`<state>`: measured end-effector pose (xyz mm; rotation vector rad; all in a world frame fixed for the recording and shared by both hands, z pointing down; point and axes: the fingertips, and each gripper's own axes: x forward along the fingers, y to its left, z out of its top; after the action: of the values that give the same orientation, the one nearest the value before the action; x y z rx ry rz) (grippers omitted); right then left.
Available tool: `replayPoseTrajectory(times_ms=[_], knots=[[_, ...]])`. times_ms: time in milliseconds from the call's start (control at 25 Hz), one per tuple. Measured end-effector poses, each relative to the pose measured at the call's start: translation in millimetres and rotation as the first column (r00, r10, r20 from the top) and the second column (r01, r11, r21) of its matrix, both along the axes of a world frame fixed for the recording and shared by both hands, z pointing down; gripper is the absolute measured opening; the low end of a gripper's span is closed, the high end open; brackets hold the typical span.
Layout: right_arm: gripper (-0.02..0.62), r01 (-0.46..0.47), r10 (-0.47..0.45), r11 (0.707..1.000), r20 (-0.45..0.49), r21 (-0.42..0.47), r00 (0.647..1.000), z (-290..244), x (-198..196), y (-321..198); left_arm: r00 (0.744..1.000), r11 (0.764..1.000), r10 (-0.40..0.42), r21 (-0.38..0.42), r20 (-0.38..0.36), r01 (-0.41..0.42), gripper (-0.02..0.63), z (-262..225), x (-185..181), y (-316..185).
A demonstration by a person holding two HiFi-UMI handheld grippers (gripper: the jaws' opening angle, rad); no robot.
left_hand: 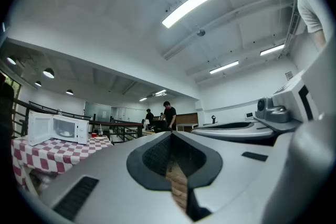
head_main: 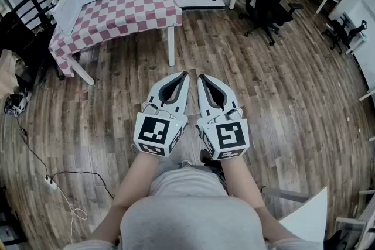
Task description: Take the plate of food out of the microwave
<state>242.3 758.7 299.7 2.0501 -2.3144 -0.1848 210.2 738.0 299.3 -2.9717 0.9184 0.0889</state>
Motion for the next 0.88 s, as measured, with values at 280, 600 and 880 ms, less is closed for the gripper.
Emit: replayPoseTrajectory(times_ms=[280, 600, 880], knots=[[0.025, 0.015, -0.015, 1.000, 0.014, -0.007, 1.000, 4.7, -2.5, 2.1, 1.000, 1.000, -0.017, -0.002, 0.013, 0.017, 0.002, 3.9, -1.6, 4.1], [0.025, 0.092, -0.091, 0.995, 0.049, -0.025, 0.995, 15.7, -13.2, -10.5, 0.997, 0.997, -0.071, -0.018, 0.023, 0.071, 0.002, 13.8, -13.2, -9.1], [0.025, 0.121, -0.120, 0.992, 0.044, -0.024, 0.992, 15.2, -20.6, -43.4, 0.994, 0.994, -0.112, -0.012, 0.017, 0.112, 0.002, 11.3, -25.1, -43.1]])
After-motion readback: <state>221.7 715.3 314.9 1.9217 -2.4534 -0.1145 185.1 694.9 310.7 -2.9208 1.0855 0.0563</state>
